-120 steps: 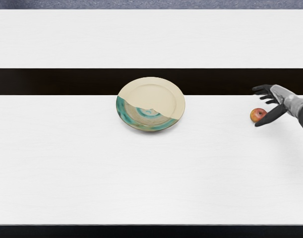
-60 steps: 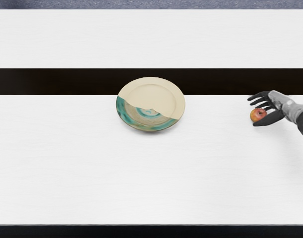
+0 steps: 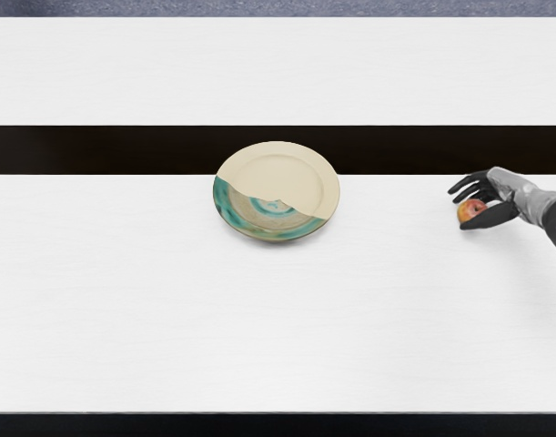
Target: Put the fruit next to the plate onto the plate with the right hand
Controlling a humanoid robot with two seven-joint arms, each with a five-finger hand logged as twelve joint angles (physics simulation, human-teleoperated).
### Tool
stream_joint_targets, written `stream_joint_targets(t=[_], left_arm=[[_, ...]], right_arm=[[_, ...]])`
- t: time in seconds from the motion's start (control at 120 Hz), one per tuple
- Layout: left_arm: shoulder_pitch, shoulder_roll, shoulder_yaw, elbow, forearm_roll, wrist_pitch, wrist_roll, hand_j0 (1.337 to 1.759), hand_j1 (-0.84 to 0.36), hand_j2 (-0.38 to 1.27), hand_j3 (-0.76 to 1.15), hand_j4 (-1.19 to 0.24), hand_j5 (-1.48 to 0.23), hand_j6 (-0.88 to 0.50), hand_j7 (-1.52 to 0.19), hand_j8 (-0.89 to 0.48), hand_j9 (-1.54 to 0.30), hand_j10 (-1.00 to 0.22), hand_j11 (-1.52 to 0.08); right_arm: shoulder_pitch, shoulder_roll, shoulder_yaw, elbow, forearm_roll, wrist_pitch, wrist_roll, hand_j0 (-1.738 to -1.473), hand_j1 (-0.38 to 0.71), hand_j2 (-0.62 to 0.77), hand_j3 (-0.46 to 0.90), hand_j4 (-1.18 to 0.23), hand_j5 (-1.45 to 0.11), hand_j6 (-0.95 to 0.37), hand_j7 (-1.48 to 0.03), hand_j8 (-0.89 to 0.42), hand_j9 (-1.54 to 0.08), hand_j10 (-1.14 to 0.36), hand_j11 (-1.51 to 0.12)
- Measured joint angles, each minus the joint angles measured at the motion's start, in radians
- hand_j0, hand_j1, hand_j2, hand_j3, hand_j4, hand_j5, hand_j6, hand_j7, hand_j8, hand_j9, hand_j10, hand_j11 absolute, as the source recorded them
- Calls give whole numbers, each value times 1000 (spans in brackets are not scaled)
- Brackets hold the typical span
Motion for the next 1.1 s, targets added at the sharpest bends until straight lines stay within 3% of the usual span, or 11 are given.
stream_joint_targets(t=[0.192, 0.875, 1.1], left_arm=[[0, 0, 0, 0, 0, 0, 0, 1658, 342, 1, 0, -6, -7, -6, -7, -6, -7, -6, -7], [0, 0, 0, 0, 0, 0, 0, 1658, 342, 1, 0, -6, -7, -6, -7, -6, -7, -6, -7], [0, 0, 0, 0, 0, 0, 0, 1658, 343, 1, 0, -6, -7, -6, -7, -6, -7, -6, -7]], right_arm=[[11, -1, 4, 1, 2, 17, -6, -1658, 259, 58, 0, -564, -722, -561, -726, -426, -720, -434, -728], [90, 5, 8, 63, 7, 40, -93, -1658, 249, 111, 0, -558, -739, -563, -731, -459, -733, -470, -733], [120, 49, 8, 80, 7, 40, -141, -1658, 248, 116, 0, -557, -740, -562, -731, -463, -734, -475, -732]])
